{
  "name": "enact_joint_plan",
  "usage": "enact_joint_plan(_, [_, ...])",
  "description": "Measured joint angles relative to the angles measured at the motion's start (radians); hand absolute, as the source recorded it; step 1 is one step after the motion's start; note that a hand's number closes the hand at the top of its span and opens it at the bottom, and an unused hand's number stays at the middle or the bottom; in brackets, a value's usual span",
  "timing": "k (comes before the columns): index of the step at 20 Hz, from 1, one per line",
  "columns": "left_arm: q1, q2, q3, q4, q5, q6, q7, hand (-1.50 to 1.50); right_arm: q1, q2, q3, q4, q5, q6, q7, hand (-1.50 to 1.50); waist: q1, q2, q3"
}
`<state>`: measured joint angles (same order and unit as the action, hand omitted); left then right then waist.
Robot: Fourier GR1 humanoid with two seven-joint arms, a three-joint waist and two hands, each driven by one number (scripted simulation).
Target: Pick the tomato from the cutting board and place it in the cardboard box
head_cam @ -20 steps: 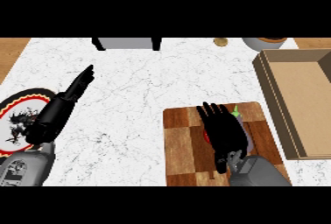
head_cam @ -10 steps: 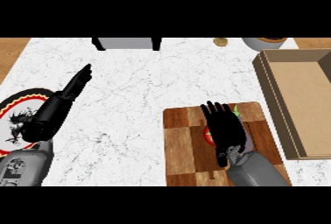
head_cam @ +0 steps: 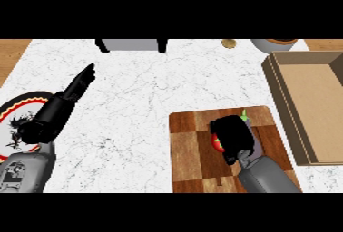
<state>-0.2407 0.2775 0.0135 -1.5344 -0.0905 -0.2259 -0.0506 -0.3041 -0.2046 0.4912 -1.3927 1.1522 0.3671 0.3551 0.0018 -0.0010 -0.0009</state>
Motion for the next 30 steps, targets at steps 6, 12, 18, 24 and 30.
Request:
enact_joint_plan(6, [0.028, -0.012, -0.004, -0.034, -0.022, -0.004, 0.004, 0.00, -0.038, 0.010, -0.007, 0.071, 0.069, -0.127, -0.093, 1.50, 0.002, -0.003, -0.002])
enact_joint_plan(12, [0.016, -0.025, -0.003, -0.020, -0.035, 0.000, -0.013, 0.00, -0.146, 0.060, -0.145, 0.177, 0.058, -0.213, -0.061, 1.50, 0.015, 0.006, 0.000])
enact_joint_plan(18, [-0.004, -0.036, -0.022, -0.015, -0.040, -0.007, -0.024, 0.00, -0.378, 0.056, -0.411, 0.384, -0.005, -0.320, 0.056, 1.50, 0.053, 0.025, 0.003])
enact_joint_plan(24, [-0.003, -0.033, -0.015, -0.009, -0.031, -0.021, -0.020, 0.00, -0.611, 0.004, -0.485, 0.617, 0.050, -0.440, 0.072, 1.50, 0.053, 0.020, 0.002])
enact_joint_plan(30, [0.005, -0.034, -0.012, -0.012, -0.043, -0.014, -0.023, 0.00, -0.742, -0.029, -0.553, 0.684, 0.093, -0.569, 0.211, 1.50, 0.038, 0.013, 0.001])
